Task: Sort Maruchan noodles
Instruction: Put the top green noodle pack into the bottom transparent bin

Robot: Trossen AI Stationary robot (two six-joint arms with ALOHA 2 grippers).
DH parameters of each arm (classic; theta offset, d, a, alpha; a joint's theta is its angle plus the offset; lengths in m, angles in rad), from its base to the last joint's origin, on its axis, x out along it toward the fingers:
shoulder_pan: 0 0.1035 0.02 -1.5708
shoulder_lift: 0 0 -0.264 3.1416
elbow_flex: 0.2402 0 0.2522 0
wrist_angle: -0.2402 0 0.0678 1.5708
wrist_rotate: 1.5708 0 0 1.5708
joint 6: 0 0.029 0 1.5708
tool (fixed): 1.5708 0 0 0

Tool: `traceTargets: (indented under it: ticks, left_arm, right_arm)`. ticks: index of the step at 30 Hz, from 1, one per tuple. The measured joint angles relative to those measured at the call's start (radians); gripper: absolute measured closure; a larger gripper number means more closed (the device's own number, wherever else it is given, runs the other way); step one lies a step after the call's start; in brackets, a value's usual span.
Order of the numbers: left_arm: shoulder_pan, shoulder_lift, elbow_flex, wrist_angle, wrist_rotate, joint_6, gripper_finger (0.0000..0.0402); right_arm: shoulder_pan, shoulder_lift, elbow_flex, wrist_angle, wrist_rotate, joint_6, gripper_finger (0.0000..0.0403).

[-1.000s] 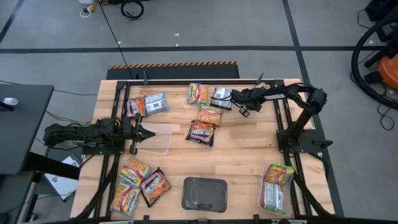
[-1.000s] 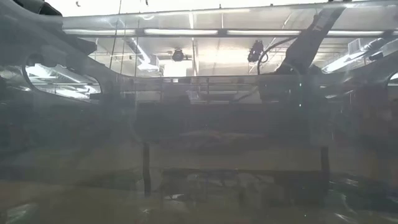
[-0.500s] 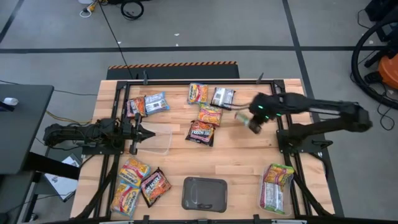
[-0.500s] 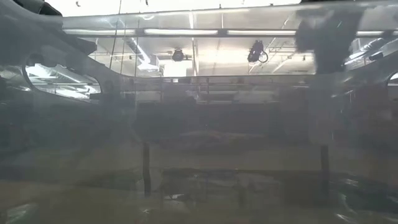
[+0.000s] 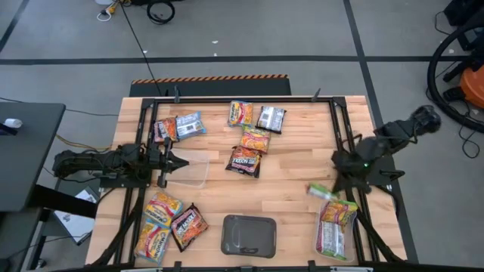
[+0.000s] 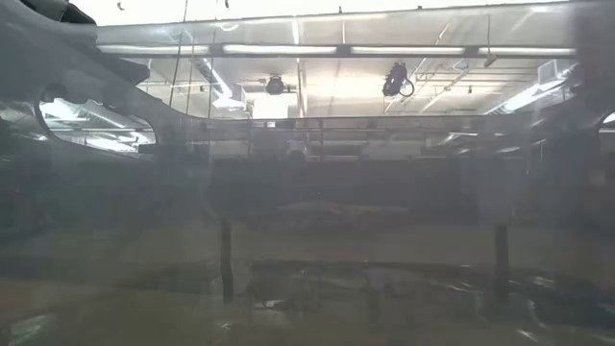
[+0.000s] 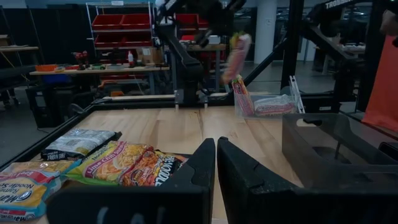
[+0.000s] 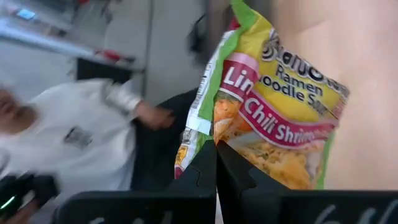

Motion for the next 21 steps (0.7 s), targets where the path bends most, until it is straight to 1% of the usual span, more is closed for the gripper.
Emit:
traceTargets:
  ticks: [4,8,11,14,18,21]
  left_arm:
    - [0.000,0.000,0.000,0.000,0.000,0.000,0.0377]
    - [0.000,0.000,0.000,0.000,0.000,0.000,0.0377]
    - [0.000,0.000,0.000,0.000,0.000,0.000,0.0377]
    - [0.000,0.000,0.000,0.000,0.000,0.000,0.0377]
    - [0.000,0.000,0.000,0.000,0.000,0.000,0.0377]
    - [0.000,0.000,0.000,0.000,0.000,0.000,0.0377]
  right_arm:
    - [0.193,0.045,0.000,0.075,0.051,0.118,0.0402]
    - [0.375,0.125,0.000,0.211,0.134,0.189,0.0402]
    - [0.504,0.190,0.000,0.244,0.237,0.252,0.0402]
    - [0.618,0.259,0.000,0.228,0.352,0.325,0.0402]
    - [0.718,0.341,0.000,0.217,0.467,0.427,0.0402]
    - [0.758,0.388,0.000,0.165,0.488,0.529,0.0402]
